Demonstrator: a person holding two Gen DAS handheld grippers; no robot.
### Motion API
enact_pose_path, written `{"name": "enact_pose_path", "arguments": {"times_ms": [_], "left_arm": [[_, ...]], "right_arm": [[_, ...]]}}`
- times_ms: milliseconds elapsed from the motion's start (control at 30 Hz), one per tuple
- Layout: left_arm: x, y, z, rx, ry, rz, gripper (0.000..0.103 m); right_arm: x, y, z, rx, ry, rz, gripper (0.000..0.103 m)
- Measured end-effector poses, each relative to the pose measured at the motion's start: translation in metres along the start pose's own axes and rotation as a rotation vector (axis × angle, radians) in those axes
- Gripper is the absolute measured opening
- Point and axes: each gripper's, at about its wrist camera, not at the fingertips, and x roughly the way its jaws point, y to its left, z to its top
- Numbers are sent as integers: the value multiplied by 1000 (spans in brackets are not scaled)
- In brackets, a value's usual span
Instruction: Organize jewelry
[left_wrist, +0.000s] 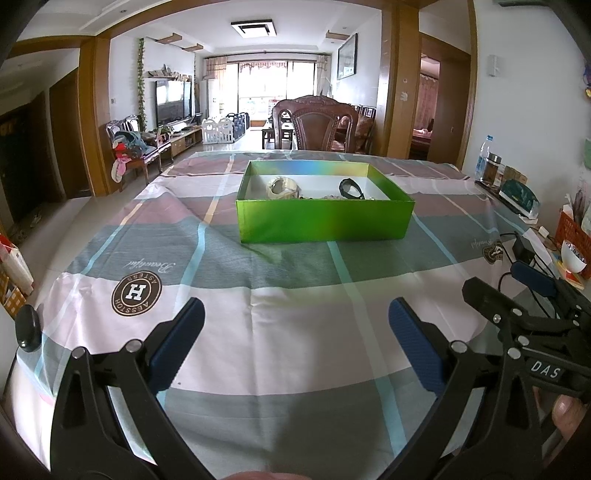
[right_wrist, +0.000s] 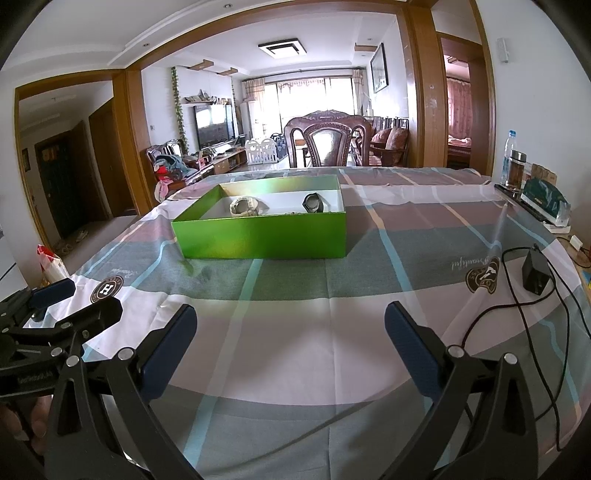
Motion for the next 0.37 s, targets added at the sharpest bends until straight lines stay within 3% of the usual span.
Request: {"name": "enact_pose_path", "arguments": {"times_ms": [367], "left_arm": [[5, 3, 1, -10, 17, -11, 99]], "right_arm": [[3, -2, -1, 3, 5, -2, 99]]}}
